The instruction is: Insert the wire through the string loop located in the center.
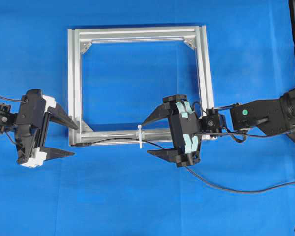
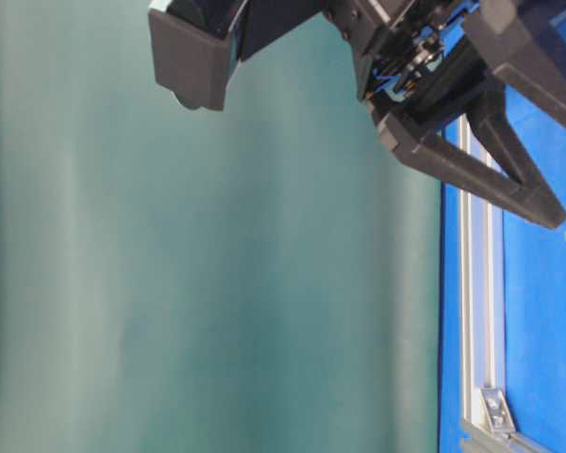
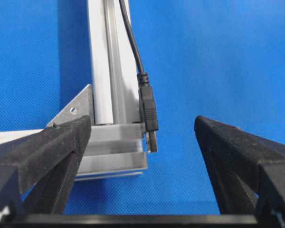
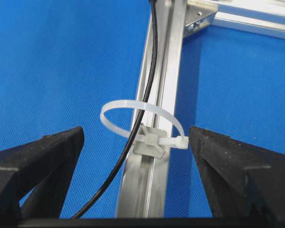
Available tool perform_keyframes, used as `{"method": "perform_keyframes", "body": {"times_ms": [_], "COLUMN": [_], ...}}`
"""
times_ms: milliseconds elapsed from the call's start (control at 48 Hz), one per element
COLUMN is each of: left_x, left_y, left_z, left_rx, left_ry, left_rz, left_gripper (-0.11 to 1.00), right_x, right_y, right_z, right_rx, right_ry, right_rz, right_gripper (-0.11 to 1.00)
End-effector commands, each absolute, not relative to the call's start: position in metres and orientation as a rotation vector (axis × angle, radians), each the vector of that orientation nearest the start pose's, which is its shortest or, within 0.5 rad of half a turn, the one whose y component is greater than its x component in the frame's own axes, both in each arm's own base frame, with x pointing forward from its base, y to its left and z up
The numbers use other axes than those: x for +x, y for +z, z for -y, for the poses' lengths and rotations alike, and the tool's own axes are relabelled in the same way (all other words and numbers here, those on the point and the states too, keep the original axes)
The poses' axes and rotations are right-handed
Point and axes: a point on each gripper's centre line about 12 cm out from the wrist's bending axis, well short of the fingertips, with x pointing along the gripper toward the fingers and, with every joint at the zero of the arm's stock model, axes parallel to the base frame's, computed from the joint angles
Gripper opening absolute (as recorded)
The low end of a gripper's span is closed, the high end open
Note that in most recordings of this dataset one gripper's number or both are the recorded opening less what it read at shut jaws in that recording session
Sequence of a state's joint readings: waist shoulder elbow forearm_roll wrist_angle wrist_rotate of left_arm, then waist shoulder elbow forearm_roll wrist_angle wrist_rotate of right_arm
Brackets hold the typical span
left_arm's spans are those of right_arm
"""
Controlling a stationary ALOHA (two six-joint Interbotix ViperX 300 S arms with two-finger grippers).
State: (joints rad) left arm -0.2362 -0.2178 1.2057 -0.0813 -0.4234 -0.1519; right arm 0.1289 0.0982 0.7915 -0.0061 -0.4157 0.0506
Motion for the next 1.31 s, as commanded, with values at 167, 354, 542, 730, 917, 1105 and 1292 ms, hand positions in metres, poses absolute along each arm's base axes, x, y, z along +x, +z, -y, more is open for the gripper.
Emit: {"method": "perform_keyframes", "body": {"times_ms": [167,354,542,730,917,1105,1292], "left_x": [0.265,0.272,0.276,0.276,0.276,0.276,0.276], "left_y": [0.150,0.162,0.165,0.165,0.164,0.164,0.164], "left_z": [0.059,0.060,0.060,0.060,0.060,0.060,0.060], "left_rx": [-0.153,-0.154,-0.145,-0.124,-0.123,-0.123,-0.123], "left_ry": [-0.146,-0.146,-0.146,-0.150,-0.151,-0.151,-0.151], "left_rz": [-0.485,-0.490,-0.509,-0.507,-0.510,-0.510,-0.510], "left_gripper": [0.89,0.89,0.89,0.89,0.89,0.89,0.89], "right_x": [0.378,0.370,0.362,0.361,0.361,0.361,0.361], "right_y": [0.169,0.195,0.211,0.211,0.211,0.211,0.211], "right_z": [-0.049,-0.048,-0.047,-0.046,-0.047,-0.047,-0.047], "right_rx": [0.009,0.000,-0.001,-0.003,-0.002,-0.002,0.000], "right_ry": [0.120,0.124,0.123,0.123,0.124,0.124,0.124], "right_rz": [-0.422,-0.403,-0.388,-0.389,-0.389,-0.389,-0.389], "right_gripper": [0.89,0.89,0.89,0.89,0.89,0.89,0.89]}}
